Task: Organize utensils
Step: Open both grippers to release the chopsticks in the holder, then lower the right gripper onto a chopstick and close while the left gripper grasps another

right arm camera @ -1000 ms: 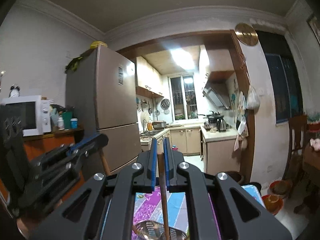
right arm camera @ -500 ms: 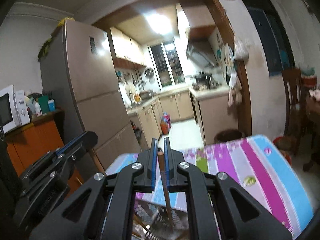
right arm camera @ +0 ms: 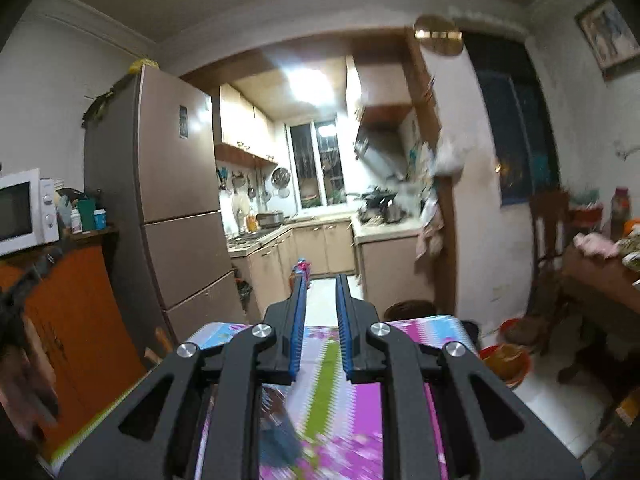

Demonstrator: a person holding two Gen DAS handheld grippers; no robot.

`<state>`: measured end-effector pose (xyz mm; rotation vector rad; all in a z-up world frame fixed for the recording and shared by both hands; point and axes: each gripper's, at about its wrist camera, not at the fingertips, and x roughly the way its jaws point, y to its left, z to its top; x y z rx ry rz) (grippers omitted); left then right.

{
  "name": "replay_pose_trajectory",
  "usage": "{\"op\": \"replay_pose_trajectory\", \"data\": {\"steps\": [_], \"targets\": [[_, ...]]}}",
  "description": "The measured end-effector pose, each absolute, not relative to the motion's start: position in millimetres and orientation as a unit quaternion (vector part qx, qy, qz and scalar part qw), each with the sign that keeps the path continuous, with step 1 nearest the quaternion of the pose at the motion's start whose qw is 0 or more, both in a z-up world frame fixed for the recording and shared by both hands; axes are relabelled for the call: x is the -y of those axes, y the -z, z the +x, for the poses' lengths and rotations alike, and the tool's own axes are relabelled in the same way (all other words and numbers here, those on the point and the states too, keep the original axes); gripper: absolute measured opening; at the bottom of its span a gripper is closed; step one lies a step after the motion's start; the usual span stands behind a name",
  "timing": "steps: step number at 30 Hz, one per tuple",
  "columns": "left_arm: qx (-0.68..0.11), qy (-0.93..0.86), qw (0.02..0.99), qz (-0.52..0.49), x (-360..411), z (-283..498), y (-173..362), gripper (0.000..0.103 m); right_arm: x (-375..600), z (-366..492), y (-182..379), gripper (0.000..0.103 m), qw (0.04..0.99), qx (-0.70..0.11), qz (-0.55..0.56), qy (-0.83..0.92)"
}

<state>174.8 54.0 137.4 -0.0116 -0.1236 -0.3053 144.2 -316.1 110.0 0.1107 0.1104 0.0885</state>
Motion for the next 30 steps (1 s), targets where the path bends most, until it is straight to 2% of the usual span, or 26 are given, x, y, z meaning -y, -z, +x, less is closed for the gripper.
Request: {"op": "replay_pose_trajectory", "data": {"steps": [2,4,9,16,22,30], "targets": [[0.07,0.115,0.991,0.02,-75,132,-130,0.036,334,104,-101,0.028,0.997,-0.053,0.037,-0.042],[0.063,0.081,0.993,0.055,-87,98,-118,0.038,342,66,-83,0.033,0.997,-0.06,0.009,-0.041],[-0.003,0.003,0.995,0.102,-98,30,-60,0.041,337,10,-22,0.033,0.991,-0.113,-0.068,-0.034],[-0.174,0.019,0.983,0.063,-76,-20,50,0.041,300,-8,73,0.033,0.957,-0.248,-0.047,-0.144],[-0.224,0.065,0.968,0.089,-37,-39,92,0.041,254,-8,121,0.033,0.918,-0.323,-0.02,-0.229],[-0.259,0.132,0.944,0.157,3,-36,129,0.041,212,-26,133,0.033,0.919,-0.316,-0.039,-0.232]]}}
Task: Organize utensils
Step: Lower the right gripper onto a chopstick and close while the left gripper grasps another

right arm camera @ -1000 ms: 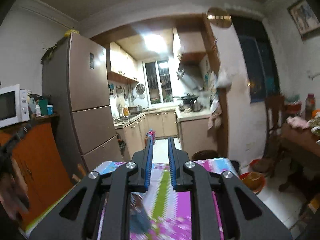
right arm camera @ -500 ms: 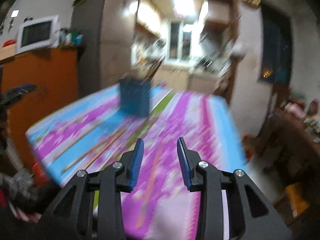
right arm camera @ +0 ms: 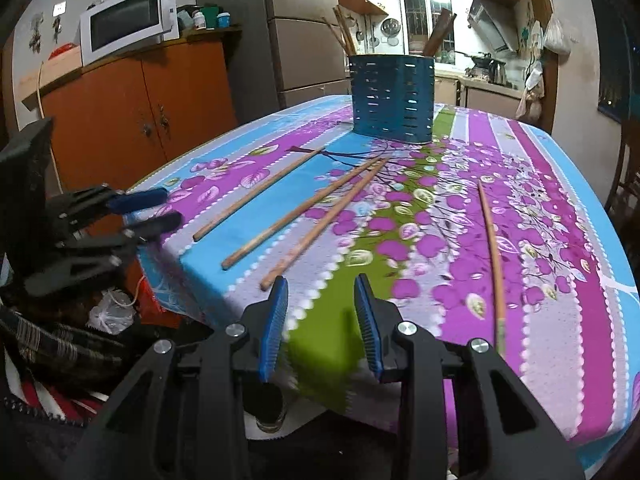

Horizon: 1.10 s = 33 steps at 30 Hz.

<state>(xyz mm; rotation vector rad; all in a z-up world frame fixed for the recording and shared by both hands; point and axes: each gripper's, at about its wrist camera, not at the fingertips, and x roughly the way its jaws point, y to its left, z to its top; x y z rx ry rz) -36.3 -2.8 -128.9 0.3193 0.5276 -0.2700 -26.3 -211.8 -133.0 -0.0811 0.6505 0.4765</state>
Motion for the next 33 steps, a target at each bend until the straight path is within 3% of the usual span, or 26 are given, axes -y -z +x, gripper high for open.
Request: {"op": "replay_pose_trajectory", "data": {"steps": [3,8,14,22,23,24,31,33], "targets": [[-0.266,0.143,0.94,0.16,0,-24,145,0.04,199,-34,131,0.032,0.927,-0.31,-0.054,-0.204],[-0.265,0.166,0.942,0.122,-10,-10,157,0.032,175,-37,133,0.02,0.935,-0.311,-0.074,-0.15],[-0.24,0.182,0.948,0.101,-13,-12,163,0.023,152,-34,138,0.02,0.94,-0.316,-0.069,-0.103],[-0.225,0.202,0.948,0.094,-17,-9,165,0.023,143,-23,149,0.018,0.942,-0.323,-0.049,-0.075],[-0.225,0.204,0.948,0.093,-18,-9,166,0.023,144,-22,149,0.009,0.943,-0.321,-0.048,-0.07],[-0.224,0.205,0.948,0.092,-18,-9,166,0.023,145,-22,150,0.006,0.944,-0.321,-0.043,-0.065],[-0.221,0.199,0.951,0.083,-17,-11,167,0.022,148,-25,151,0.006,0.949,-0.309,-0.027,-0.056],[-0.221,0.192,0.952,0.084,-16,-11,167,0.017,149,-26,151,0.005,0.95,-0.307,-0.026,-0.054]]}}
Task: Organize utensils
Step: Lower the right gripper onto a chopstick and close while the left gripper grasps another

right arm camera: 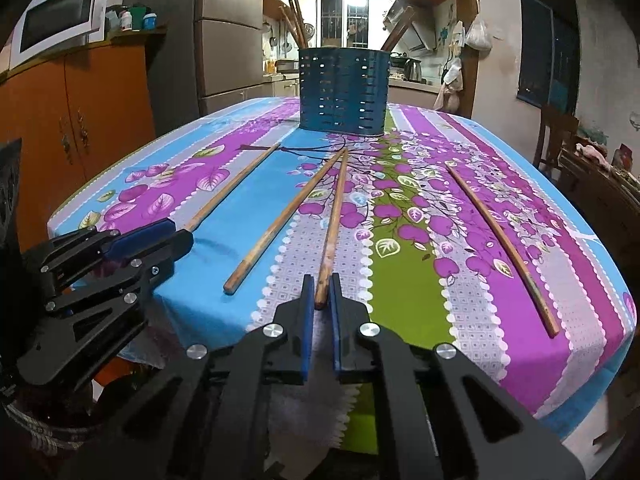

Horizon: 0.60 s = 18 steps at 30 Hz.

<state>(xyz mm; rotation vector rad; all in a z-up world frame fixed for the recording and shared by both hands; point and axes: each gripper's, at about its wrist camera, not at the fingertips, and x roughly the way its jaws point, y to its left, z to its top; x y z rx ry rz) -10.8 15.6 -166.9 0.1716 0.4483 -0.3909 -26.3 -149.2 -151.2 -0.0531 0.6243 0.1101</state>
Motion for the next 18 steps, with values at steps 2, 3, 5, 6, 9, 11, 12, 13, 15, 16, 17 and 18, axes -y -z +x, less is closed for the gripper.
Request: {"op": "replay_pose_trajectory", "data": {"steps": [2,3,5,6,9,11,12,13,15,16,17,18], "targets": [[-0.221,0.179,0.955,0.082,-15,-11,167,0.013,154,-27,150,0.005,0.951,-0.304,-0.022,-0.052],[-0.22,0.176,0.956,0.081,-15,-11,167,0.012,157,-29,150,0.005,0.952,-0.302,-0.019,-0.051],[-0.219,0.166,0.958,0.081,-14,-13,167,0.011,161,-30,147,0.005,0.953,-0.298,-0.016,-0.055],[-0.219,0.16,0.959,0.081,-13,-14,167,0.01,162,-32,146,0.005,0.954,-0.295,-0.018,-0.057],[-0.218,0.144,0.961,0.087,-14,-18,167,0.008,164,-38,140,0.005,0.958,-0.28,-0.027,-0.065],[-0.217,0.127,0.964,0.088,-17,-21,167,0.008,168,-41,136,0.005,0.959,-0.272,-0.03,-0.068],[-0.218,0.12,0.965,0.085,-19,-21,166,0.008,171,-41,136,0.005,0.96,-0.271,-0.027,-0.068],[-0.217,0.11,0.967,0.083,-22,-23,165,0.008,175,-40,135,0.005,0.96,-0.271,-0.022,-0.068],[-0.212,0.096,0.969,0.08,-28,-25,161,0.008,182,-39,133,0.005,0.961,-0.27,-0.012,-0.068],[-0.21,0.09,0.97,0.079,-30,-26,159,0.008,186,-39,132,0.005,0.961,-0.267,-0.008,-0.067],[-0.207,0.083,0.971,0.081,-32,-27,156,0.008,189,-39,130,0.005,0.962,-0.264,-0.005,-0.066],[-0.204,0.078,0.972,0.082,-34,-29,152,0.008,193,-40,127,0.005,0.963,-0.26,-0.001,-0.066]]}}
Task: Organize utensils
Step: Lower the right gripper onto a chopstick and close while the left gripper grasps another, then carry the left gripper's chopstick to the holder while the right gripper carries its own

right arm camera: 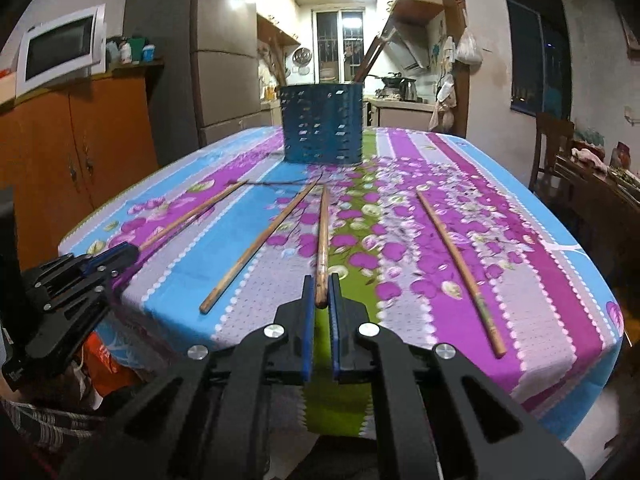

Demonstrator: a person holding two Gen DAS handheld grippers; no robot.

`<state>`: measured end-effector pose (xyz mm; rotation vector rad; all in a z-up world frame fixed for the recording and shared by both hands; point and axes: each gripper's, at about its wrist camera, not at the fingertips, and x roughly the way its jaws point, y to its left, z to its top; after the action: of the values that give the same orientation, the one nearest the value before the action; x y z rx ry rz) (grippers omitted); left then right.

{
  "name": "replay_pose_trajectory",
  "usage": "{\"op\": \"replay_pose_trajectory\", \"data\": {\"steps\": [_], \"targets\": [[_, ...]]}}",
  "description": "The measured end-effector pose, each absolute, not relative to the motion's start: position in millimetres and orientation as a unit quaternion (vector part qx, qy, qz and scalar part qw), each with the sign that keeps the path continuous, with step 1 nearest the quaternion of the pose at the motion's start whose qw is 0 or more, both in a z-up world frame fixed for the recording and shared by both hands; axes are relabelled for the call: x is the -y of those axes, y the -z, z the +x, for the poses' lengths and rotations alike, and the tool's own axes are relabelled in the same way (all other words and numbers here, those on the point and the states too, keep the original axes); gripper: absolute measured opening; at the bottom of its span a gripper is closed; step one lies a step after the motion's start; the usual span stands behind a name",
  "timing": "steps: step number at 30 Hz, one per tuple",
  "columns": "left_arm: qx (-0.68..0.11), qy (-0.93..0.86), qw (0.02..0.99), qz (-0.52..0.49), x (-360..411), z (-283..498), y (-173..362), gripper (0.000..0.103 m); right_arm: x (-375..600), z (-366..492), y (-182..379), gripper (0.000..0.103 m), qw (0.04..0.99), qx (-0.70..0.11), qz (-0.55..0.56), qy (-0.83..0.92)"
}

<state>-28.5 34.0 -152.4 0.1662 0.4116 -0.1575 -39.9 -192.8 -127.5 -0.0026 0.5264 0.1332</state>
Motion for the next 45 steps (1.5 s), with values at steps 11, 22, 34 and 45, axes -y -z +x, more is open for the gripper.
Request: {"op": "replay_pose_trajectory", "data": {"steps": [11,22,34,45], "targets": [[-0.184,0.102,0.972,0.101,-38,-38,104,0.008,212,-46,89,0.005,0.976,-0.205,-0.021,-0.067],[-0.148,0.115,0.981,0.054,-62,-26,27,0.008,219,-32,29,0.005,0.986,-0.128,-0.055,-0.095],[-0.143,0.153,0.977,0.04,-68,5,-25,0.008,229,1,-18,0.005,0.982,-0.121,-0.041,-0.138],[-0.141,0.163,0.975,0.06,-61,20,-43,0.008,231,11,-35,0.005,0.981,-0.116,-0.038,-0.15]]}}
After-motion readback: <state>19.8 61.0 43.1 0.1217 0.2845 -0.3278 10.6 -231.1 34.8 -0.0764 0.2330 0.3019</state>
